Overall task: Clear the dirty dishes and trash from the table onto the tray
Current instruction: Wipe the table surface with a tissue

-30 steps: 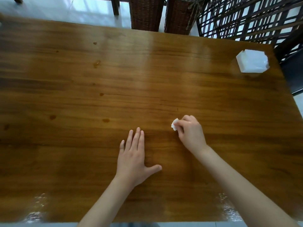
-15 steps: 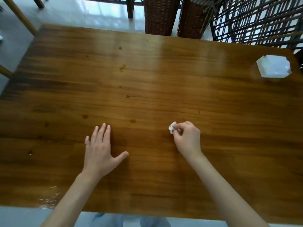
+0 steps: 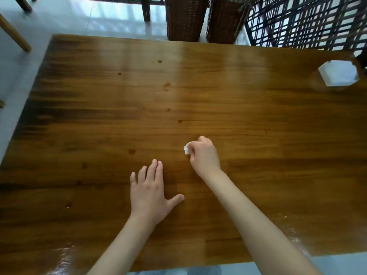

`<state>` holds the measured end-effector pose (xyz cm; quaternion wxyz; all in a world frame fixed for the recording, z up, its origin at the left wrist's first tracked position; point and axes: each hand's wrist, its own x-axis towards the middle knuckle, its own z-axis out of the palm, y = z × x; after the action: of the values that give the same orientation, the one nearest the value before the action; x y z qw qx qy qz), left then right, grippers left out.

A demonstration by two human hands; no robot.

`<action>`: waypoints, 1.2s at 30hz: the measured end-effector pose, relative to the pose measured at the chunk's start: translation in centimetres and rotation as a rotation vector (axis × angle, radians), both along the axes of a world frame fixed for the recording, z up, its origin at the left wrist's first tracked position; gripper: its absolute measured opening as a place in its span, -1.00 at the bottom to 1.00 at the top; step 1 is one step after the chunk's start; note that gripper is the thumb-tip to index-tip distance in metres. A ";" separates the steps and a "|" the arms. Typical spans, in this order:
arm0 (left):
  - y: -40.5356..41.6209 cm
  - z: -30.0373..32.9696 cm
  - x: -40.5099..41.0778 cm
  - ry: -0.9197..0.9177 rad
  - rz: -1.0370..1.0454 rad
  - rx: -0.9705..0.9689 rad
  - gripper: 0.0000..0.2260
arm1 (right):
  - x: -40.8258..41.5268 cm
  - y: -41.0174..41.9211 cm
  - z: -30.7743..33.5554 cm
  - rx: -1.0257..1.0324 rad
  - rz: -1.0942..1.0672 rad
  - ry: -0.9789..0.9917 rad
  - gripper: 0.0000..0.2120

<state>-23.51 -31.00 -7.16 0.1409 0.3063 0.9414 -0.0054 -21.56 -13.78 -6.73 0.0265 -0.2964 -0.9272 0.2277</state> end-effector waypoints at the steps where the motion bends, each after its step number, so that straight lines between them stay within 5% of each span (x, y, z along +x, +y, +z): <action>1: -0.1 -0.1 0.0 0.003 -0.010 0.002 -0.01 | 0.7 -0.4 0.0 0.008 0.040 0.003 -0.81; 9: -2.1 0.2 -1.0 -0.042 -0.096 0.097 -0.03 | 5.2 -2.5 1.1 -0.064 -0.044 0.083 -0.88; 16: -7.0 0.8 -2.6 -0.083 -0.081 0.106 -0.07 | -1.2 -0.8 0.7 -0.090 -0.265 0.111 -0.82; 32: -7.7 0.4 -2.6 -0.137 -0.077 0.187 -0.08 | 5.2 -9.2 1.0 -0.035 0.115 0.043 -0.86; 36: -7.9 0.0 -2.7 -0.115 -0.092 0.190 -0.08 | 4.2 -4.4 1.2 0.006 -0.279 0.203 -0.84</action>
<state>-26.22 -38.87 -7.19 0.1646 0.3609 0.9130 0.0948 -17.33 -18.13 -5.57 0.1522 -0.3976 -0.8703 0.2477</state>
